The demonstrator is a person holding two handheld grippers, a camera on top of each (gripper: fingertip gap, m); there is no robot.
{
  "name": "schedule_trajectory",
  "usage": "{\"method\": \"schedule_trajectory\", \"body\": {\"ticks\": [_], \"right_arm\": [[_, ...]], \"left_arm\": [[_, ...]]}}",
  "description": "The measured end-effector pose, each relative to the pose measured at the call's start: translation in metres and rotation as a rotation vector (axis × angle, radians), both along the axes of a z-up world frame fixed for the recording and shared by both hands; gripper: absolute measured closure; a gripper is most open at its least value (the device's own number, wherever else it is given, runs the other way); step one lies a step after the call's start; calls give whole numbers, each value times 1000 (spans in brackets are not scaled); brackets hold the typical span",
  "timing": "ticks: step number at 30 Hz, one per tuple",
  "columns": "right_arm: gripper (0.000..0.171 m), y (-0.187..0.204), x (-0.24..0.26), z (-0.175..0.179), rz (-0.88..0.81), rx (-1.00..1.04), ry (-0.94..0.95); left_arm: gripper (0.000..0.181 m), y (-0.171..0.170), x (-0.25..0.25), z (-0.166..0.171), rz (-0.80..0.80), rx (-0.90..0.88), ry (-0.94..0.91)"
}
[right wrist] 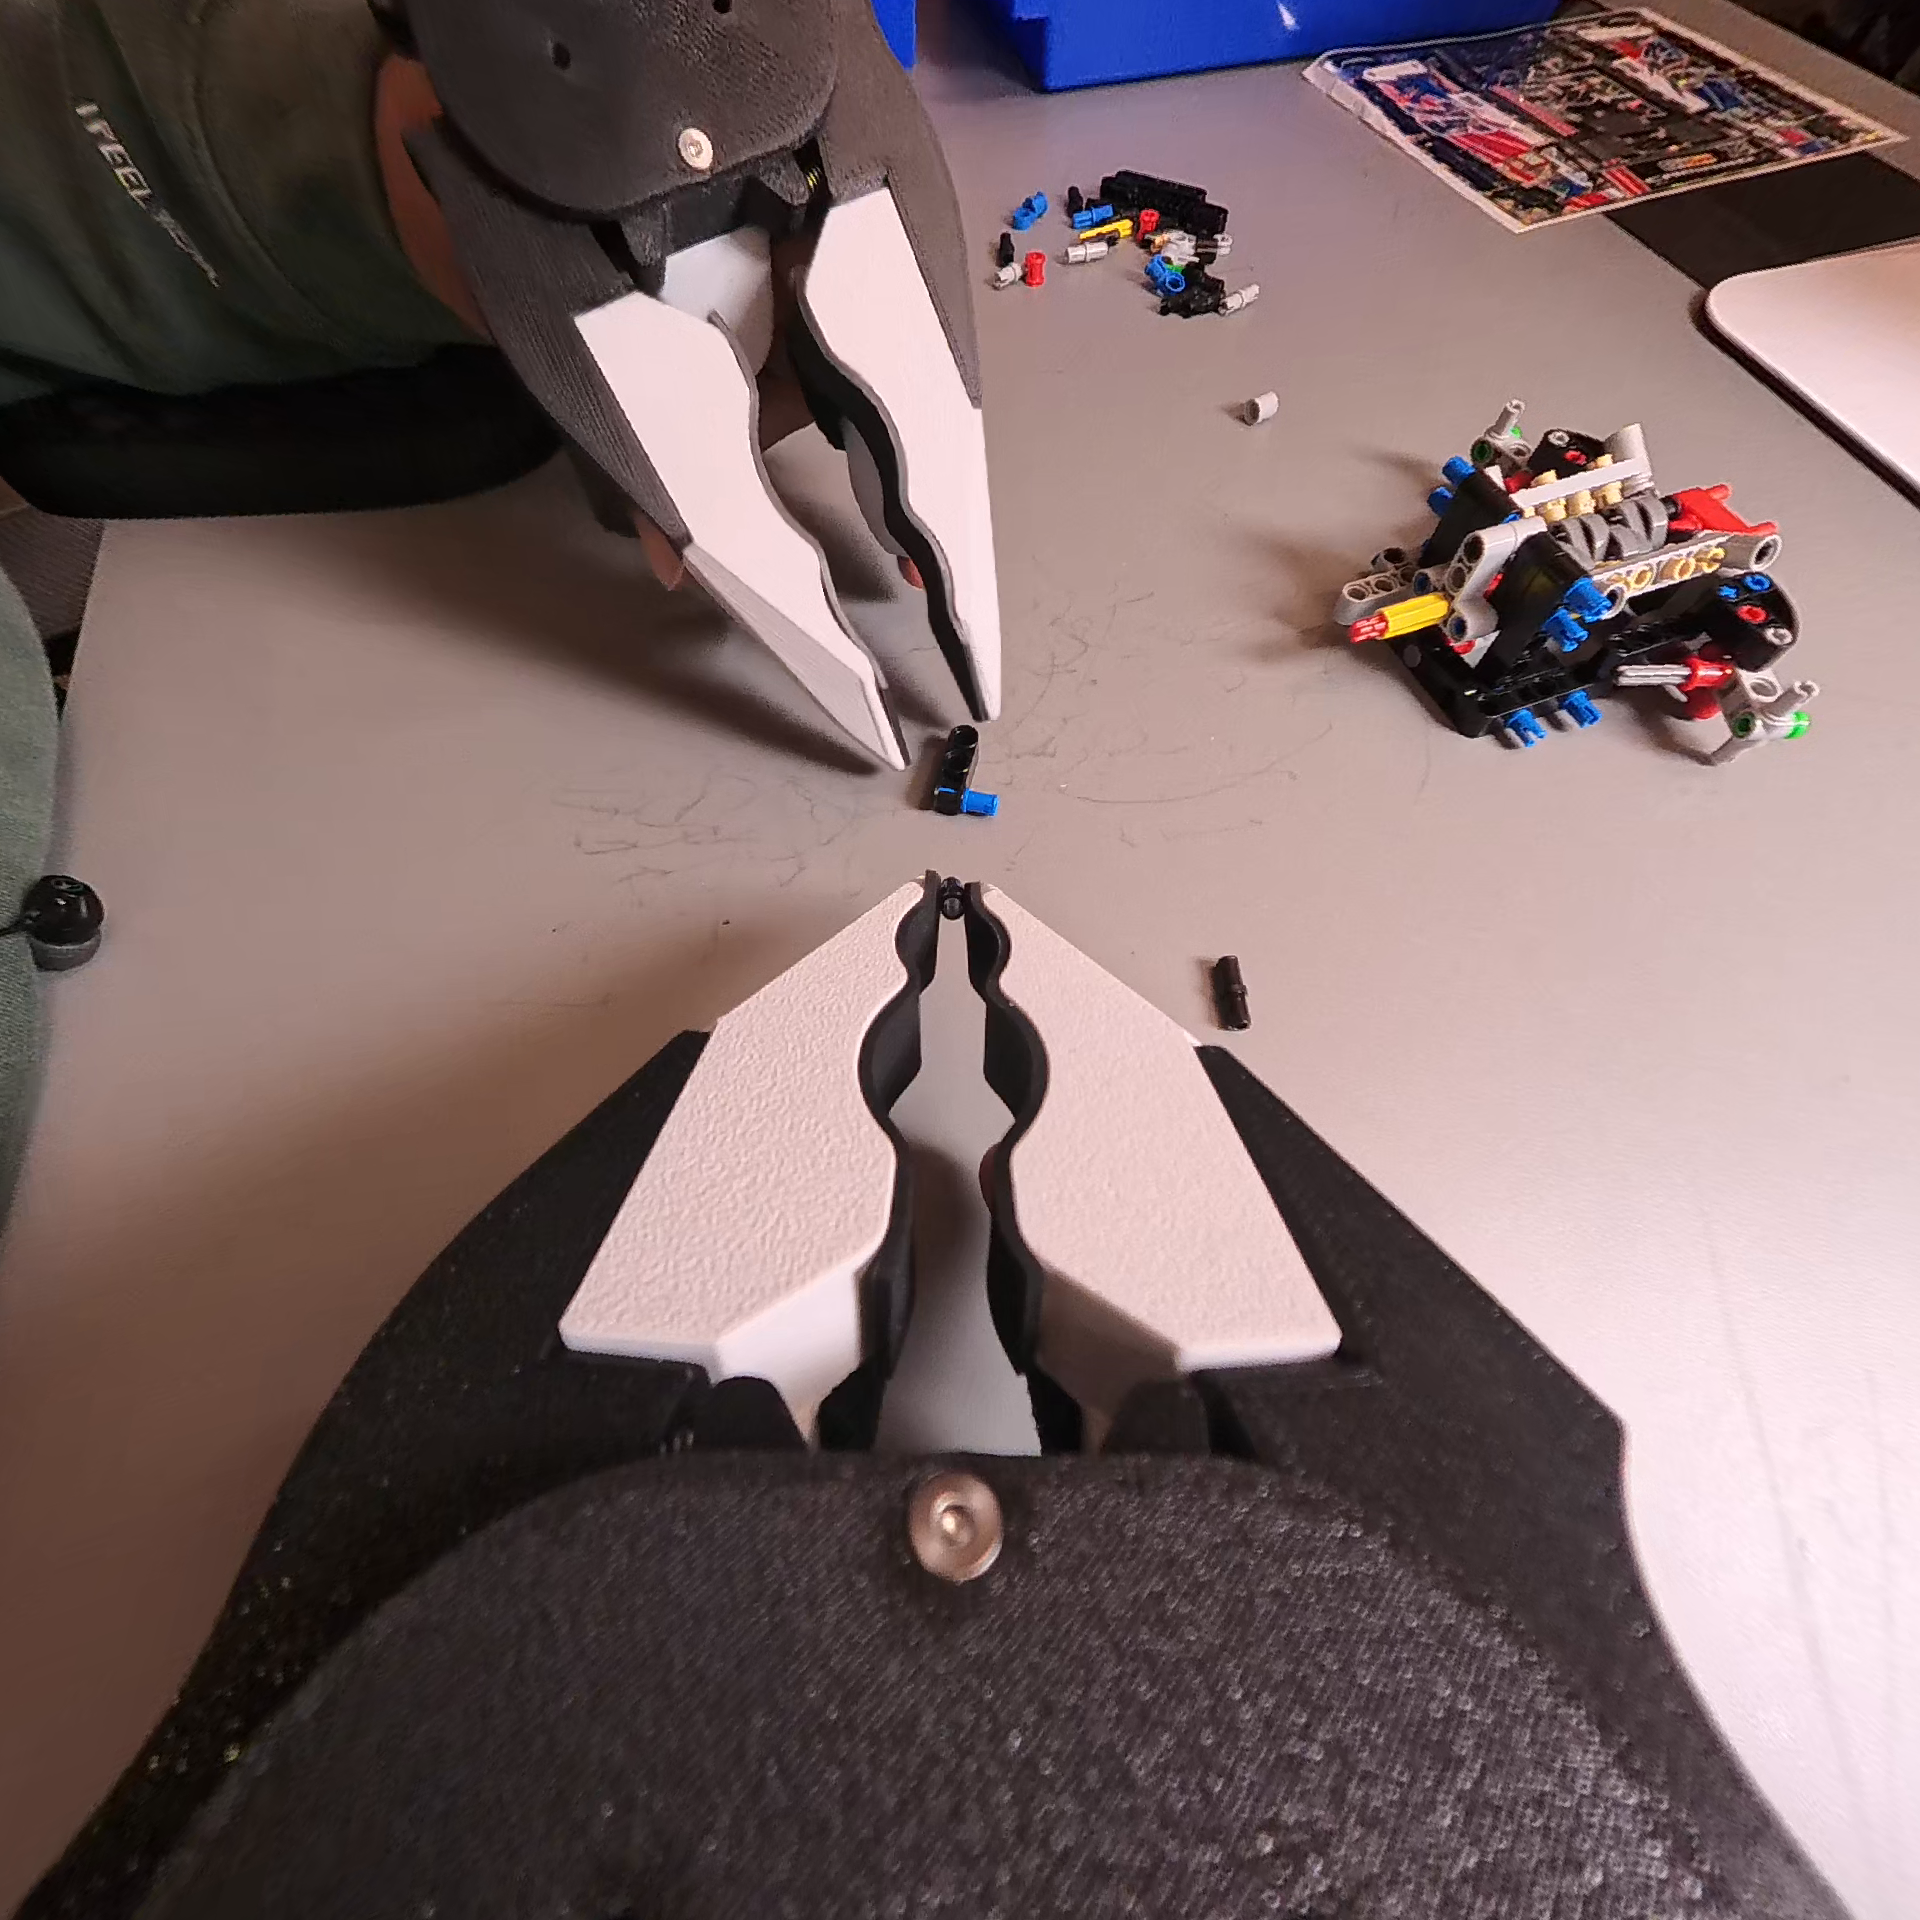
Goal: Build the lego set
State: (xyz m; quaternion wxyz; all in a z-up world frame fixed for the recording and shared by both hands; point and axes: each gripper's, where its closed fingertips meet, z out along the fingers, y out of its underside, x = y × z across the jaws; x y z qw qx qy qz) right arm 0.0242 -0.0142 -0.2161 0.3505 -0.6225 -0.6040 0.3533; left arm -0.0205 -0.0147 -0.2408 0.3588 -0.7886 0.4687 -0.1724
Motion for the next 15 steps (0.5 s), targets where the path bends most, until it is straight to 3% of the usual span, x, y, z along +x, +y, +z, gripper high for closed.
{"method": "schedule_trajectory", "body": {"ticks": [10,15], "right_arm": [[168,0,0,1,2,3,1],[168,0,0,1,-1,6,3]], "left_arm": [[173,2,1,-5,-34,26,35],[174,0,2,-1,-82,141,76]]}}
